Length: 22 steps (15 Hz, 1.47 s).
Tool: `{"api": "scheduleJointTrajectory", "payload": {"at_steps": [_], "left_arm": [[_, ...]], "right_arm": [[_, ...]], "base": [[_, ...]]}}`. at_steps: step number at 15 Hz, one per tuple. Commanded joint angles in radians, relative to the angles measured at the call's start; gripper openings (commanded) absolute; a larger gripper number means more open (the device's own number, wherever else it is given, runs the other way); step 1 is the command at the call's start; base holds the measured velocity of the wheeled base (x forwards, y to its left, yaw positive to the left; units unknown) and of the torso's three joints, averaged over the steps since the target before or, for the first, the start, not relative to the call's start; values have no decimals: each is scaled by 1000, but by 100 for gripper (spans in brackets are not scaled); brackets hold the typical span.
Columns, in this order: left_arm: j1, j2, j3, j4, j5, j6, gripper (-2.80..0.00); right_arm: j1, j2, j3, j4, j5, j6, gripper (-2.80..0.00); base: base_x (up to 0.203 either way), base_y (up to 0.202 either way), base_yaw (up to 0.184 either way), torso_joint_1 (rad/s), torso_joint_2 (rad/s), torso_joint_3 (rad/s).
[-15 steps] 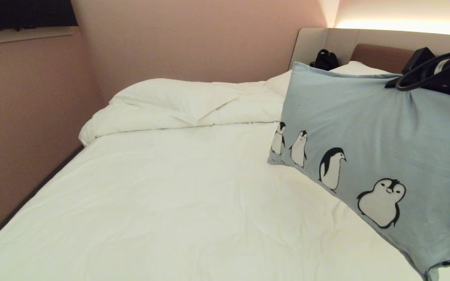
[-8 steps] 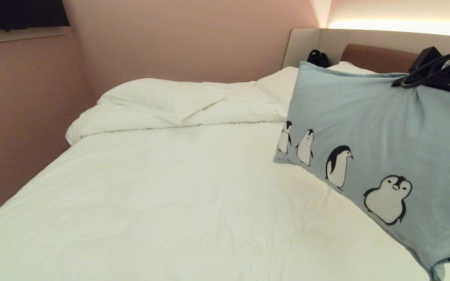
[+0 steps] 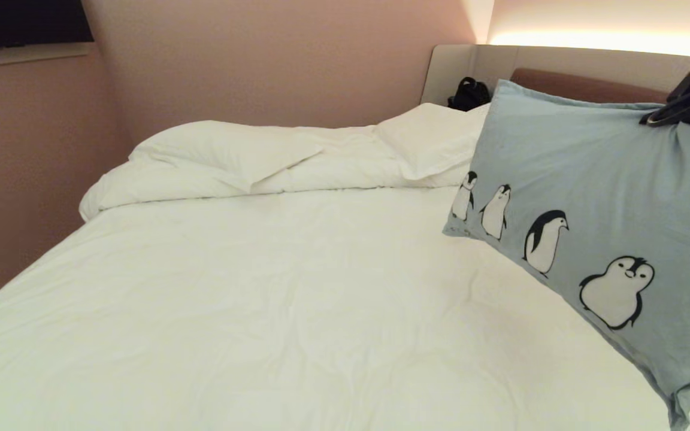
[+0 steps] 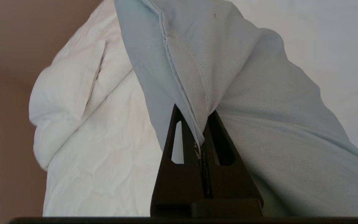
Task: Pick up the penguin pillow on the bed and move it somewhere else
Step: Move to the head of the bed, then place the pillow at the bedside
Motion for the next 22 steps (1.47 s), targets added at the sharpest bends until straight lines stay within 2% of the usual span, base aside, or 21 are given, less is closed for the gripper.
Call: {"api": "scheduleJointTrajectory", "payload": {"at_steps": [1,2,4,9,16,18,22], "left_arm": [[0,0,0,0,1,0,-280],[0,0,0,0,1,0,-280],[0,0,0,0,1,0,-280],[0,0,0,0,1,0,-280],[0,0,0,2,1,-1,-280],[0,0,0,2,2,-1,-280],[0,0,0,2,1,-1,-280]], "right_arm": [[-38,2,2,-19,53,4,-280],[-63,1,2,-22,95,6,-280],[-90,6,5,-23,121,9,-280],[-119,32,-2,-32,122,9,-280],[-230,145,-4,-189,134,18,-280],[-271,179,-14,-243,179,69,-280],[-329,266,-76,-251,337,212,-280]], "base": [[0,-194,2,7,4,-1],[0,-195,3,2,2,2],[0,-193,1,-3,4,3],[0,-193,-1,1,2,3],[0,-168,0,4,4,3],[0,0,0,0,0,0],[0,0,0,0,0,0]]}}
